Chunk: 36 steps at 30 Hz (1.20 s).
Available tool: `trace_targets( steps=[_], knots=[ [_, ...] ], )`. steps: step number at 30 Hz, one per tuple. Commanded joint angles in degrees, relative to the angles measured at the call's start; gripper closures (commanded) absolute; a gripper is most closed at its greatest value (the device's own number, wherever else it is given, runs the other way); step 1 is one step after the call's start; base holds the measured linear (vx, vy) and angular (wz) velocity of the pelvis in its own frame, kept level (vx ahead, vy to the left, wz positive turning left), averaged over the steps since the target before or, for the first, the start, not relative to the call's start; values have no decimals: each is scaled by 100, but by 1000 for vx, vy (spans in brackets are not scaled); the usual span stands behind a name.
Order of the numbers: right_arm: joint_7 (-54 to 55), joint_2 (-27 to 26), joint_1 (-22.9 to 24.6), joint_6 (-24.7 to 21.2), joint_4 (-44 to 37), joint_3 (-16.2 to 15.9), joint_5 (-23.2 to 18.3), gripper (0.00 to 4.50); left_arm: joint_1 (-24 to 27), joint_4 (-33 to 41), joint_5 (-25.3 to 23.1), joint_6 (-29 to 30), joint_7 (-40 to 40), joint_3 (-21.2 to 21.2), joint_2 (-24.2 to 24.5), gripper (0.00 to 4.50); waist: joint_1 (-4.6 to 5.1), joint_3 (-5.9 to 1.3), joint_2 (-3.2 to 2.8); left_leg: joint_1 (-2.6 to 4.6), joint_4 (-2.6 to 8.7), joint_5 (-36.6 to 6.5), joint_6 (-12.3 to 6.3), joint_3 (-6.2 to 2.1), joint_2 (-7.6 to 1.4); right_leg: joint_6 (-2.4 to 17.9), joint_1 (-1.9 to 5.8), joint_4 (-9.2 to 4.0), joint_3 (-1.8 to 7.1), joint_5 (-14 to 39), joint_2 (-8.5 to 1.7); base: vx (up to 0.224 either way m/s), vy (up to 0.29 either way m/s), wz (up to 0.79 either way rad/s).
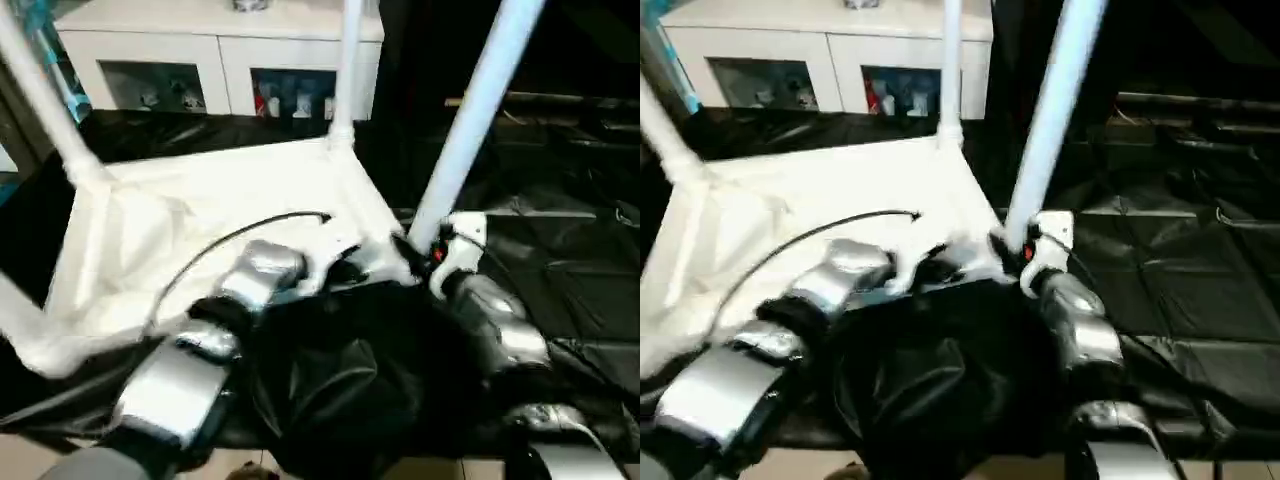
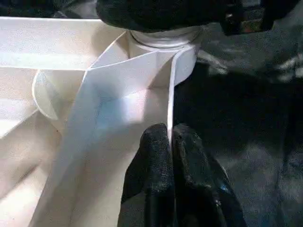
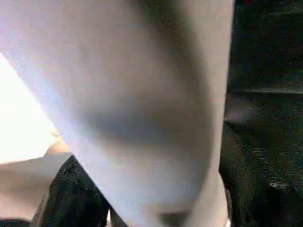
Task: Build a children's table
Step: Rotate leg to tighten
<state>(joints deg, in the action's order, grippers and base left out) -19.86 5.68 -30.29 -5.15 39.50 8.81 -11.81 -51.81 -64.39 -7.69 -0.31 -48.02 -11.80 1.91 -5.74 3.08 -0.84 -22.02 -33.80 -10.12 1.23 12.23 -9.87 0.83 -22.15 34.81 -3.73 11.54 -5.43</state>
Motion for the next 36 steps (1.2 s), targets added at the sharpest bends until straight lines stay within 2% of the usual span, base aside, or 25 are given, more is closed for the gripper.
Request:
trace_targets(
  steps=[1, 3, 4, 5, 7, 8, 10, 13, 14, 16, 18, 19, 20, 22, 23, 24, 25, 26, 28, 29, 30, 31, 32, 33, 36],
  knots=[
    [-307, -371, 242, -116, 240, -376, 85, 187, -213, 99, 261, -285, 577, 358, -143, 450, 26, -376, 85, 124, 430, -985, -270, -217, -376, 1212, 192, -426, 270, 684, -451, 0, 0, 0],
    [-410, -381, 250, -54, 209, -411, 110, 131, -206, 55, 216, -374, 550, 323, -115, 450, 22, -373, 87, 130, 417, -948, -368, -207, -372, 1265, 194, -423, 270, 552, -453, 0, 0, 0],
    [-433, -389, 248, -40, 202, -402, 98, 131, -204, 34, 202, -401, 550, 317, -98, 450, 13, -370, 20, 134, 417, -973, -369, -215, -373, 1280, 191, -422, 270, 573, -458, 0, 0, 0],
    [-452, -400, 244, -46, 194, -383, 51, 115, -199, 22, 182, -425, 551, 314, -81, 450, 27, -360, 58, 132, 427, -1069, -365, -210, -374, 1271, 196, -447, 266, 697, -452, 0, 0, 0],
    [-447, -384, 221, 26, 211, -384, 48, 99, -194, -7, 183, -482, 537, 329, -46, 450, 50, -347, 49, 133, 450, -1299, -303, -226, -380, 1214, 192, -483, 262, 1076, -458, 0, 0, 0],
    [-437, -345, 219, 91, 202, -423, 109, 85, -185, -8, 177, -538, 502, 318, -32, 450, 89, -341, 97, 111, 463, -1371, -262, -236, -381, 1181, 210, -490, 259, 1238, -460, 0, 0, 0],
    [-437, -345, 219, 91, 202, -423, 109, 70, -185, -8, 177, -538, 502, 318, -32, 450, 108, -334, 63, 135, 472, -1465, -202, -241, -391, 1143, 180, -514, 264, 1450, -461, 0, 0, 0],
    [-713, -170, 290, 177, -46, -600, 205, 70, -134, 24, 202, -665, 357, 302, -11, 450, 118, -337, 73, 132, 469, -1445, -185, -237, -390, 1156, 175, -510, 272, 1399, -457, 0, 0, 0],
    [-1543, 204, 577, -38, -821, -901, 96, 70, -44, 90, 239, -761, 127, 278, 21, 450, 99, -336, 82, 131, 463, -1371, -234, -232, -387, 1133, 195, -510, 270, 1266, -442, 0, 0, 0],
    [-1961, 420, 749, -171, -1225, -1050, 26, 70, -1, 119, 228, -831, 81, 262, 44, 450, 44, -349, 99, 112, 434, -1161, -421, -226, -391, 1095, 231, -472, 278, 881, -444, 0, 0, 0],
    [-2595, 975, 1128, -357, -1946, -1228, -57, 70, 101, 236, 320, -941, 26, 337, 81, 450, 27, -376, 121, 87, 387, -883, -638, -218, -381, 1188, 248, -407, 260, 391, -445, 0, 0, 0],
    [-2797, 1208, 1278, -415, -2202, -1263, -78, 70, 147, 296, 394, -981, -10, 397, 91, 450, 22, -386, 127, 64, 365, -766, -736, -223, -381, 1215, 276, -379, 249, 190, -445, 0, 0, 0],
    [-2847, 1274, 1322, -447, -2279, -1257, -101, 70, 168, 339, 430, -980, -48, 418, 100, 450, 18, -388, 132, 54, 348, -708, -823, -213, -385, 1269, 263, -369, 249, 56, -445, 0, 0, 0],
    [-3242, 1822, 1682, -727, -2923, -1191, -336, 70, 385, 808, 733, -984, -382, 584, 221, 450, -15, -411, 130, 53, 318, -600, -907, -210, -388, 1344, 268, -343, 244, -128, -441, 0, 0, 0],
    [-3390, 1994, 1821, -898, -3216, -1168, -469, 70, 490, 1050, 846, -914, -557, 639, 304, 450, -59, -448, 131, 35, 282, -352, -1011, -216, -409, 1444, 279, -257, 243, -557, -434, 0, 0, 0],
    [-3472, 2082, 1919, -1018, -3436, -1162, -564, 69, 594, 1274, 905, -843, -694, 654, 398, 422, -104, -455, 99, 38, 262, -129, -1117, -221, -443, 1567, 243, -208, 236, -913, -417, 0, 0, 0],
    [-3512, 2122, 1972, -1084, -3555, -1158, -614, 69, 652, 1396, 935, -801, -769, 659, 448, 406, -117, -439, 89, 28, 257, -121, -1162, -214, -449, 1591, 211, -203, 229, -942, -401, 0, 0, 0],
    [-3527, 2129, 2001, -1129, -3637, -1157, -637, 69, 706, 1511, 963, -750, -830, 660, 496, 403, -94, -412, 96, 21, 269, -341, -1153, -197, -431, 1576, 179, -234, 217, -657, -386, 0, 0, 0],
    [-3444, 1989, 2038, -1223, -3847, -1227, -652, 69, 1097, 2308, 1081, -234, -1244, 600, 859, 402, -78, -356, 64, 52, 361, -923, -807, -214, -472, 1497, 168, -324, 230, 388, -432, 0, 0, 0],
    [-3379, 1910, 2022, -1221, -3858, -1252, -633, 69, 1227, 2561, 1104, -73, -1362, 574, 980, 385, -57, -338, 54, 56, 377, -1088, -714, -209, -455, 1457, 141, -364, 233, 672, -416, 0, 0, 0],
    [-3269, 1786, 1979, -1223, -3825, -1277, -616, 69, 1412, 2912, 1141, 198, -1491, 548, 1149, 367, -18, -339, 54, 88, 391, -1290, -518, -210, -444, 1375, 124, -405, 249, 1004, -411, 0, 0, 0],
    [-3224, 1738, 1962, -1224, -3812, -1286, -611, 69, 1484, 3047, 1155, 303, -1537, 539, 1214, 360, -15, -346, 46, 118, 402, -1313, -412, -216, -459, 1353, 121, -400, 259, 1073, -420, 0, 0, 0],
    [-3139, 1633, 1914, -1224, -3759, -1311, -601, 69, 1633, 3312, 1155, 469, -1611, 529, 1379, 364, 24, -333, 73, 94, 436, -1327, -298, -224, -454, 1308, 117, -399, 267, 1130, -404, 0, 0, 0],
    [-3035, 1546, 1869, -1228, -3730, -1345, -598, 69, 1793, 3599, 1170, 659, -1644, 539, 1547, 366, 37, -331, 68, 109, 439, -1390, -218, -216, -432, 1235, 100, -416, 271, 1214, -391, 0, 0, 0],
    [-2571, 1201, 1656, -1190, -3501, -1351, -558, 69, 2185, 4286, 1239, 1116, -1635, 681, 1997, 320, 83, -333, 45, 119, 475, -1380, -52, -226, -435, 1193, 82, -377, 277, 1055, -374, 0, 0, 0]
  ],
)
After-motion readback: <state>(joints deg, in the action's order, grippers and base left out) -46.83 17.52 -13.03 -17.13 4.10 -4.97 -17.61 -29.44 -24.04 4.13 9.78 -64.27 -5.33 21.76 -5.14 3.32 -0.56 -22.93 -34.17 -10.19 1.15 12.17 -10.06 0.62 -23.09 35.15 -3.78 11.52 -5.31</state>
